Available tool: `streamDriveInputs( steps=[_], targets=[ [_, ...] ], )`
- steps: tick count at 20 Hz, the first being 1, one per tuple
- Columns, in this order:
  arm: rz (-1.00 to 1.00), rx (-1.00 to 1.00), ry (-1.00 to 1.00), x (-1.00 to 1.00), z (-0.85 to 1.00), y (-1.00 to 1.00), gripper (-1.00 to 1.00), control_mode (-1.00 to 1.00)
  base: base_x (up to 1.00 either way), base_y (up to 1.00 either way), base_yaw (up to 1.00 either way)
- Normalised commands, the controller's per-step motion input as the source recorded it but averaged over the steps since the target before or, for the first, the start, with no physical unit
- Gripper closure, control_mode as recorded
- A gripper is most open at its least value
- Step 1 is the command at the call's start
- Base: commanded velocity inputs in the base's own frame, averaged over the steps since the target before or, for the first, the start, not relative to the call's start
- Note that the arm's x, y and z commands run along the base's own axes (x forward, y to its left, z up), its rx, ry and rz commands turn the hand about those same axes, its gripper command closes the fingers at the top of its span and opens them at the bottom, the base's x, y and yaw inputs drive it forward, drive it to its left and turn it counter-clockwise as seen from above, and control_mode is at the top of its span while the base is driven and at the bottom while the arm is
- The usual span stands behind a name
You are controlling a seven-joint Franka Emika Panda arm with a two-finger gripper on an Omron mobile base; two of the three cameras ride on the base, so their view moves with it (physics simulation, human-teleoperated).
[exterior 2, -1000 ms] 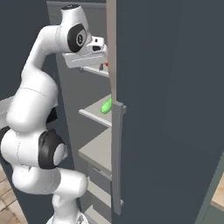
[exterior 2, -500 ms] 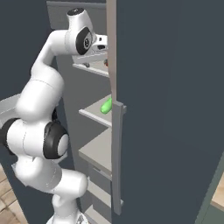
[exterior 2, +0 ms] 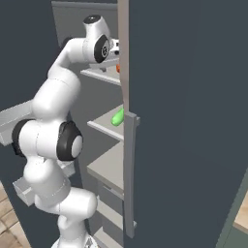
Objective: Take the bell pepper and carrot from the highest rack and move them to the second highest rack where the chicken drumstick and corn are located, to maximize freezer space. Close the freezer door after rearranging.
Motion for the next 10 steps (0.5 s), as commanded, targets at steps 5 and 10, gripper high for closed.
streamDriveInputs(
  steps=[5,10],
  targets=[
    [0.0,0.0,0.0,0.57,0.0,-0.23,-1.0,-1.0,0.0,0.0,0.0],
    [0.0,0.0,0.0,0.39,0.0,-0.21,-1.0,-1.0,0.0,0.0,0.0]
  ],
)
